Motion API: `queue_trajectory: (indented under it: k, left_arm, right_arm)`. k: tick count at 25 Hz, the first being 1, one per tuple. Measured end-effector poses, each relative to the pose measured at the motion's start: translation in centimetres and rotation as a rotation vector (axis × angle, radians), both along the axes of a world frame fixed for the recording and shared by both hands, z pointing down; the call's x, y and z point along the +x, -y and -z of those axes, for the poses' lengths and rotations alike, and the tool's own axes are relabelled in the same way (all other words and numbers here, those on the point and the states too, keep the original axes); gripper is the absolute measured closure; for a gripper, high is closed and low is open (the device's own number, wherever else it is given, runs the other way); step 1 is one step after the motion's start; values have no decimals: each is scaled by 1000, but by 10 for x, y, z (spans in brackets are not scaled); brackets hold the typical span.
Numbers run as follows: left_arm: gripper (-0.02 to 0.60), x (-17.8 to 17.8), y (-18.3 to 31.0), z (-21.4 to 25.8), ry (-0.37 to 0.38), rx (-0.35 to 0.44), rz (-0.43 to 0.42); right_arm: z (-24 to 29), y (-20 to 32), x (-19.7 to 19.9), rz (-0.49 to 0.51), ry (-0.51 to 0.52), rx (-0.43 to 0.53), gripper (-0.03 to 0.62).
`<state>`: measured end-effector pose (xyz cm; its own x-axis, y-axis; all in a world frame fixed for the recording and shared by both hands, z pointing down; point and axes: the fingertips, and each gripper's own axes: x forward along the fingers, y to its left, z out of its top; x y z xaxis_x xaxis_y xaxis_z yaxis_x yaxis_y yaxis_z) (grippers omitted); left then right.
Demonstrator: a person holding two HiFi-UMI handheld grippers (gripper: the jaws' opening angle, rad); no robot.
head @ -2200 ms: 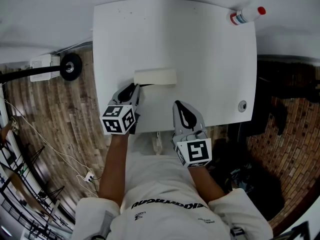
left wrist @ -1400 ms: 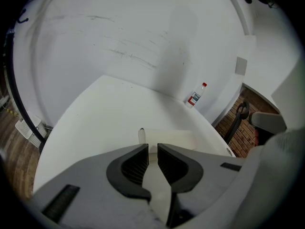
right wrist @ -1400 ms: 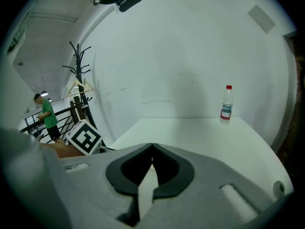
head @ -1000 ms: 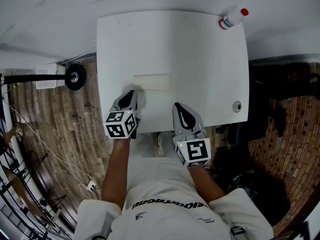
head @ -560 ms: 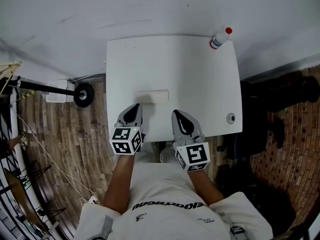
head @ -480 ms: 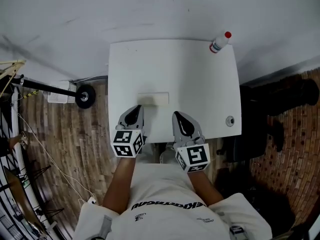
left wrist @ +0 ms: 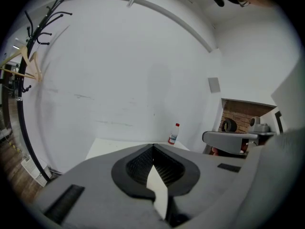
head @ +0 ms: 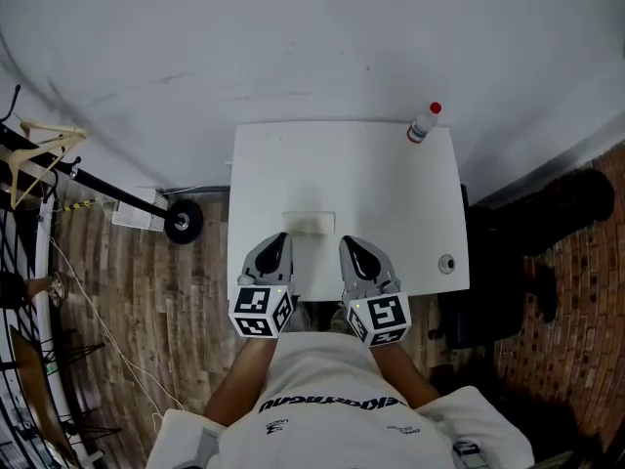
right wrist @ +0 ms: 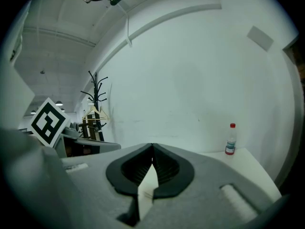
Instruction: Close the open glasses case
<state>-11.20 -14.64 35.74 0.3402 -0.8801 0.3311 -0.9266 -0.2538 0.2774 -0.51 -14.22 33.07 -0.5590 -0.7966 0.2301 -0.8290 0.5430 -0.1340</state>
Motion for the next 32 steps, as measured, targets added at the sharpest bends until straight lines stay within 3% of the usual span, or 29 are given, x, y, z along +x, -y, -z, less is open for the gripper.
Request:
queue_trajectory:
  k: [16,32]
  left_arm:
    - [584,16,-16,43,52,146,3]
    - [583,23,-14,59,61,192,2]
  right_arm:
    - [39,-3,-2,20,26,93,594]
    - [48,0,4,17,35,115,593]
